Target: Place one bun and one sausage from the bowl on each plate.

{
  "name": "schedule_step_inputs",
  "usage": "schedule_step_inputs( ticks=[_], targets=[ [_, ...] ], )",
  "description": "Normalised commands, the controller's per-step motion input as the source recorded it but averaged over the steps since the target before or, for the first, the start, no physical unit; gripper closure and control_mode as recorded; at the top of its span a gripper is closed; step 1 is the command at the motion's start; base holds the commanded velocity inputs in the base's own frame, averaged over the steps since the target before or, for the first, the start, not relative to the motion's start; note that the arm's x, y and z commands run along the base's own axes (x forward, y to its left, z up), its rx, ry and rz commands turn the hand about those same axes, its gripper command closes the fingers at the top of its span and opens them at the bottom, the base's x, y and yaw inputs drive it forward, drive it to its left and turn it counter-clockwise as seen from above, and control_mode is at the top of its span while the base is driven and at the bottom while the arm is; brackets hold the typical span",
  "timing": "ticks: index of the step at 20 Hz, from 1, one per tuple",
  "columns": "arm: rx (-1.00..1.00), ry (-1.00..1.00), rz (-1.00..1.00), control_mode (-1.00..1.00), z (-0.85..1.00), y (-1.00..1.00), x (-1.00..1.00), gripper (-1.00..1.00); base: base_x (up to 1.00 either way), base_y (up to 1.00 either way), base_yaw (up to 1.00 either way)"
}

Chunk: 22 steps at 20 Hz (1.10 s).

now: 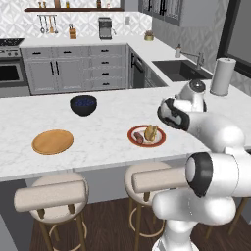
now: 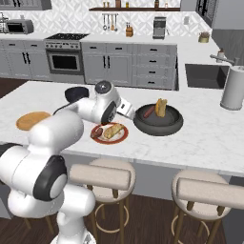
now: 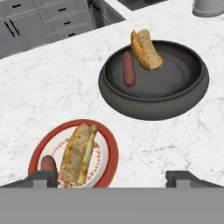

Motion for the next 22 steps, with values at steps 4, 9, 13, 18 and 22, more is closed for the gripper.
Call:
schedule_step_inputs(
  ticks=[4,9,13,18,22],
  targets=[
    [0.07,0.27,0.00,-1.00,0.40,-1.00,0.35,-1.00,0.00,0.00,0.00],
    [0.02,0.24,0.02,-1.00,-0.27,-0.52,0.89,-1.00,0.00,0.00,0.00],
    [-0.01,0.12,0.00,-1.00,-0.74,0.00,0.77,-1.00,0.00,0.00,0.00],
    [0.00,0.08,0.00,-1.00,-0.78,-0.03,0.77,-1.00,0.00,0.00,0.00],
    [0.00,-0.01,-0.01,-1.00,-0.18,-0.26,0.54,-1.00,0.00,0.00,0.00]
  ],
)
